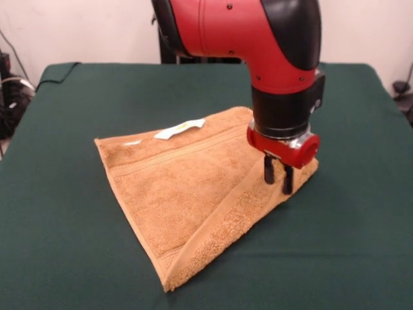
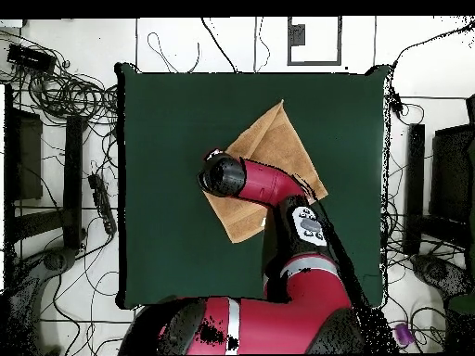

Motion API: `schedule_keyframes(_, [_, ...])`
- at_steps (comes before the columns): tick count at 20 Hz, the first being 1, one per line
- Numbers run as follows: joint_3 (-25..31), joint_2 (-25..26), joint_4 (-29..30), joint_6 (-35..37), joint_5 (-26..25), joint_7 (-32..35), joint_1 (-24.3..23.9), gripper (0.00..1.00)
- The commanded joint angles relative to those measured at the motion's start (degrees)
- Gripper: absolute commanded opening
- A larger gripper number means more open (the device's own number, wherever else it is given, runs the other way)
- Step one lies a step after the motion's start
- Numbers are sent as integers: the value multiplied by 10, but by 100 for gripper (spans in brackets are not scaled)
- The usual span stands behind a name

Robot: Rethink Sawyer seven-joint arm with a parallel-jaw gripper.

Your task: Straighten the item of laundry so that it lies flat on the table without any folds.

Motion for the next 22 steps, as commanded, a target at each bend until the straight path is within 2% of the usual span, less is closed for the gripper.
schedule_keyframes(1, [1, 60, -29, -10, 31, 93, 23, 0])
schedule_keyframes(12, [21, 45, 6, -37, 23, 81, 9, 0])
schedule_keyframes(17, [33, -3, 61, -28, 23, 82, -7, 0])
schedule_keyframes(22, [-10, 3, 41, 15, 53, 129, 24, 0])
